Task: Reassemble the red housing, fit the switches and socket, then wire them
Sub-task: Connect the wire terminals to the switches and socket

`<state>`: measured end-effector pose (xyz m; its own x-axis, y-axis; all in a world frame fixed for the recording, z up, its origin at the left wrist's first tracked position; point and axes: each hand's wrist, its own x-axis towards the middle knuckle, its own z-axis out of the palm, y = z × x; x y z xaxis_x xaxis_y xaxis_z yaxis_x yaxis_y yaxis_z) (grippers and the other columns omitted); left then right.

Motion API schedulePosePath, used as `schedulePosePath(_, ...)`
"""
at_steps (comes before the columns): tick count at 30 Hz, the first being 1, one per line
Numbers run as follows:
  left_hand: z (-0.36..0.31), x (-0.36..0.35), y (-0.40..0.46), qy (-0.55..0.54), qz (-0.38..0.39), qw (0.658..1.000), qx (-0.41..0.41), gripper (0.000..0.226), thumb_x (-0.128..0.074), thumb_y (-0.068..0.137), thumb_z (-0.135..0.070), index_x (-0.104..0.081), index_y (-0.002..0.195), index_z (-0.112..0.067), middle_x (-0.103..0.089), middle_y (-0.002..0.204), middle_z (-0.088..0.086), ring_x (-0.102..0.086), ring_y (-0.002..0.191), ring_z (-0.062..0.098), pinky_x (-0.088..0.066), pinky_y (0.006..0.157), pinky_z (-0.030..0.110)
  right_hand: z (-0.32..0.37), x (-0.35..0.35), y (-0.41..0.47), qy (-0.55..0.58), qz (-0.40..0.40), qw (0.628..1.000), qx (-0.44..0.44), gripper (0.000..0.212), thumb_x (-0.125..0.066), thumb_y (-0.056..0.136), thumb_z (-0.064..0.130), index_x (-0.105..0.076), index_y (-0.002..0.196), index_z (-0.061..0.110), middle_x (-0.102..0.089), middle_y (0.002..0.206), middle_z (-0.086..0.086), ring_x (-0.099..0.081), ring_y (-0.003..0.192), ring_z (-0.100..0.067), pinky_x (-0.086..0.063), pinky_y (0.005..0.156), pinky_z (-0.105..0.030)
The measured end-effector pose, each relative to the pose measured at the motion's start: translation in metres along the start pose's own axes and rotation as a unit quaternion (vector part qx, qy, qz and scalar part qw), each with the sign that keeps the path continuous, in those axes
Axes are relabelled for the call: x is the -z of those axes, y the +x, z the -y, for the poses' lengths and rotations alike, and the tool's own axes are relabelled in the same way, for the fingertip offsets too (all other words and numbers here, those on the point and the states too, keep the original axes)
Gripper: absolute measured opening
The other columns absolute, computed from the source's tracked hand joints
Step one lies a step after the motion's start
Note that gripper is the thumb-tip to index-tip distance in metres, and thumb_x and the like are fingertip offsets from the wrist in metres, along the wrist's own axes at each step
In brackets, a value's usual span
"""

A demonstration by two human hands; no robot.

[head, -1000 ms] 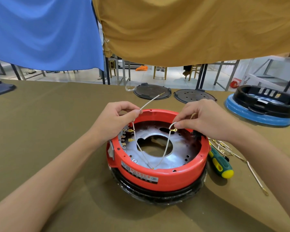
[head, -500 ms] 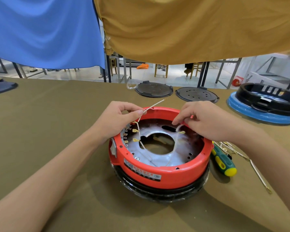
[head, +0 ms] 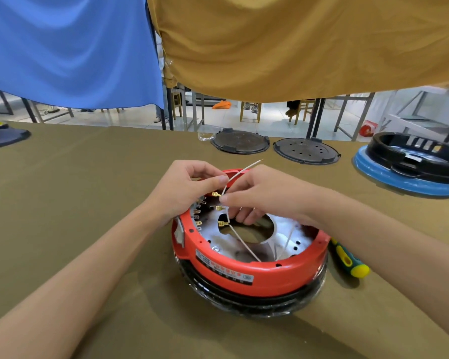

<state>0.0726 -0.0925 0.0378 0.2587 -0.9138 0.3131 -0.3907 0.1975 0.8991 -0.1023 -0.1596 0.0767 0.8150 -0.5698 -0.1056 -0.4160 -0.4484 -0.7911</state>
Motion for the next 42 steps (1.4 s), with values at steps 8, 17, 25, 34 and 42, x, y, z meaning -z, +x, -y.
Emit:
schedulePosePath(8, 0.002, -0.001, 0.000, -0.002, -0.060, 0.998, -0.004, 0.017, -0.058, 0.098, -0.016, -0.075, 0.100, -0.017, -0.076, 0.094, 0.001, -0.068, 0.087, 0.006, -0.052, 0.081, 0.018, -0.003, -0.010, 0.010, 0.256, 0.023, 0.959, -0.122, 0.013, -0.065, 0.093, 0.007, -0.060, 0.081, 0.008, -0.060, 0.061, -0.003, -0.061, 0.052, -0.011, -0.056, 0.056, -0.021)
schedulePosePath(17, 0.005, -0.003, -0.002, -0.128, -0.085, 0.977, 0.149, 0.028, -0.049, 0.093, -0.002, -0.072, 0.106, -0.012, -0.074, 0.103, 0.014, -0.068, 0.084, 0.020, -0.055, 0.081, 0.032, 0.006, -0.002, 0.023, 0.255, 0.038, 0.951, -0.173, 0.008, -0.059, 0.095, 0.001, -0.061, 0.087, 0.001, -0.060, 0.068, -0.009, -0.062, 0.057, -0.017, -0.060, 0.058, -0.024)
schedulePosePath(25, 0.025, 0.003, -0.004, -0.201, -0.023, 0.969, 0.140, 0.034, -0.045, 0.094, -0.006, -0.071, 0.113, -0.017, -0.074, 0.108, 0.014, -0.070, 0.093, 0.024, -0.057, 0.082, 0.032, 0.006, -0.016, 0.029, 0.213, 0.063, 0.956, -0.190, 0.003, -0.062, 0.093, 0.004, -0.063, 0.094, 0.001, -0.066, 0.058, -0.005, -0.067, 0.050, -0.012, -0.050, 0.043, -0.014)
schedulePosePath(34, 0.040, 0.002, -0.003, -0.272, -0.007, 0.953, 0.129, 0.042, -0.057, 0.078, -0.022, -0.069, 0.117, -0.015, -0.072, 0.110, 0.015, -0.069, 0.096, 0.024, -0.054, 0.090, 0.038, 0.004, -0.023, 0.035, 0.253, 0.049, 0.951, -0.172, 0.019, -0.051, 0.102, 0.018, -0.060, 0.090, 0.005, -0.066, 0.060, -0.003, -0.067, 0.050, -0.013, -0.049, 0.042, -0.016)
schedulePosePath(42, 0.042, 0.002, -0.003, -0.272, -0.010, 0.954, 0.129, 0.041, -0.057, 0.078, -0.022, -0.070, 0.116, -0.016, -0.071, 0.111, 0.019, -0.067, 0.097, 0.029, -0.052, 0.093, 0.043, 0.003, -0.022, 0.035, 0.244, -0.007, 0.955, -0.171, 0.014, -0.056, 0.093, 0.005, -0.063, 0.083, 0.000, -0.064, 0.057, -0.006, -0.062, 0.045, -0.012, -0.051, 0.043, -0.017)
